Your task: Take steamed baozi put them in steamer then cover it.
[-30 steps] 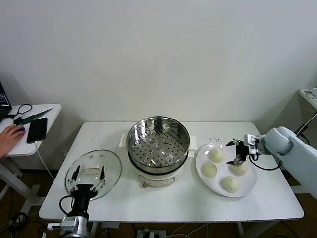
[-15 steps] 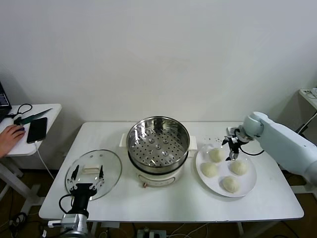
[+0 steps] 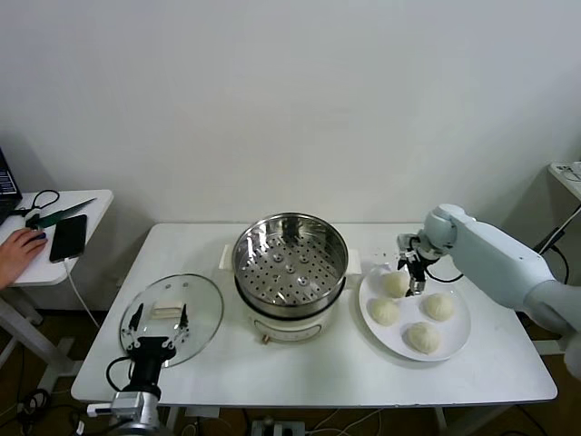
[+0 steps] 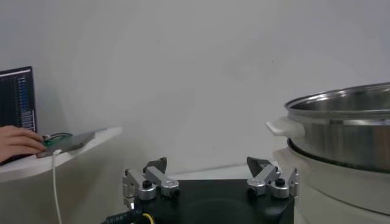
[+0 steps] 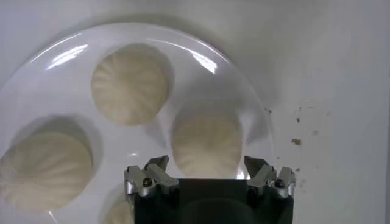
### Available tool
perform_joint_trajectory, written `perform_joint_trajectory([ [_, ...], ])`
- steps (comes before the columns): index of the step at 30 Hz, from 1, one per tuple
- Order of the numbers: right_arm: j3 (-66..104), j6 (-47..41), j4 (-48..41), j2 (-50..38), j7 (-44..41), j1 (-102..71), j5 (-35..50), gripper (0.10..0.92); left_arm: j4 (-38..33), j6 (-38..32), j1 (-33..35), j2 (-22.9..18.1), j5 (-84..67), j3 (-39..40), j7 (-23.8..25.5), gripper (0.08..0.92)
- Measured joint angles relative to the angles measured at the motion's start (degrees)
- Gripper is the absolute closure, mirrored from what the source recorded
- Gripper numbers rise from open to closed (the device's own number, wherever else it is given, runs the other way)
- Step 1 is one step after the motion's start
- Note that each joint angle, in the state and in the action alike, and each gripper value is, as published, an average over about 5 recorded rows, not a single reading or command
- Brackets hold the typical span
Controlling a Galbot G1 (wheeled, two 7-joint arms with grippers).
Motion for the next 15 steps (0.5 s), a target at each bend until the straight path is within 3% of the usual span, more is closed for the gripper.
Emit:
perform_joint_trajectory([
  [6,0.4,0.3,-1.4,1.2,0.0,-0.1,-0.4,0.292,0.2,0.0,0.0,0.0,0.1,0.1,0.0,0.177],
  [15,1.1,1.0,-2.7,2.3,-0.5,-0.1,-0.9,0.328,0.2,0.1,0.0,0.0,0.2,0.2,0.0,0.177],
])
